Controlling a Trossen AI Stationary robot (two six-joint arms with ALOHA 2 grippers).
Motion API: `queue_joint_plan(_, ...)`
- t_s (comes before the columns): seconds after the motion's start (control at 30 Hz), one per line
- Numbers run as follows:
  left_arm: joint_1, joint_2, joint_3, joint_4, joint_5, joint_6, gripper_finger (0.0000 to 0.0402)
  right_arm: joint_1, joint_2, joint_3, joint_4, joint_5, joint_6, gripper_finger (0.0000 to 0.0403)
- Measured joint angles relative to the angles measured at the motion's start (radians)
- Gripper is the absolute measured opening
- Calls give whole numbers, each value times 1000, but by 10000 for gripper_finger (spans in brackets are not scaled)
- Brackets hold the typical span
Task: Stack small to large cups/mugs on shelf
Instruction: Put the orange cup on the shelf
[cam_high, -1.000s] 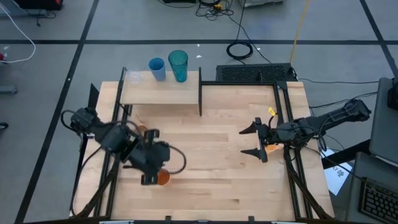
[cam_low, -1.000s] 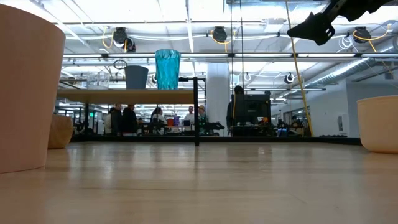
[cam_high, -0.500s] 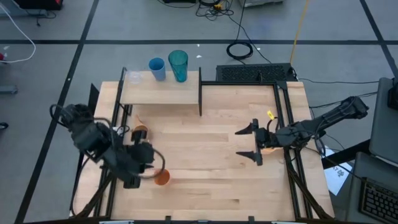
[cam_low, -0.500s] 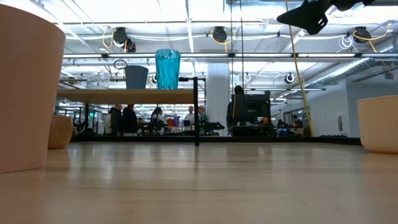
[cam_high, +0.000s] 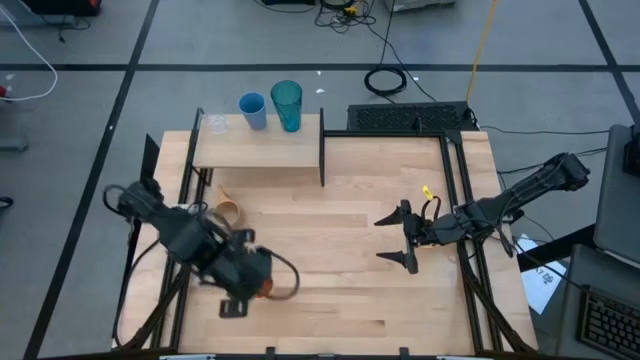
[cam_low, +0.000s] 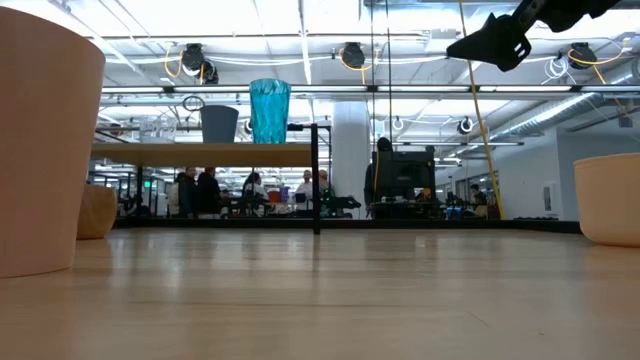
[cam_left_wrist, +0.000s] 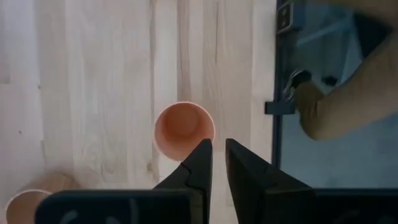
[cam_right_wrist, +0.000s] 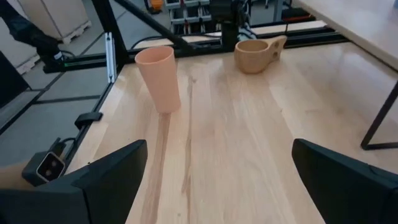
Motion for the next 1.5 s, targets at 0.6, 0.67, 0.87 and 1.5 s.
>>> queue_joint_plan(0.6,-74,211,0,1,-69,-74,180,22,4,0,-3,-3,-18,391)
queue_joint_plan(0.67,-78,226,0,1,-70,-83,181,22,4,0,-3,-4,-19,391)
queue_joint_plan(0.87,-84,275,-2,1,-37,-136,182,22,4,0,-3,-5,-24,391)
queue_joint_plan(1.5,-98,280,-99,1,-49,-255,182,67,4,0,1,-5,-38,391)
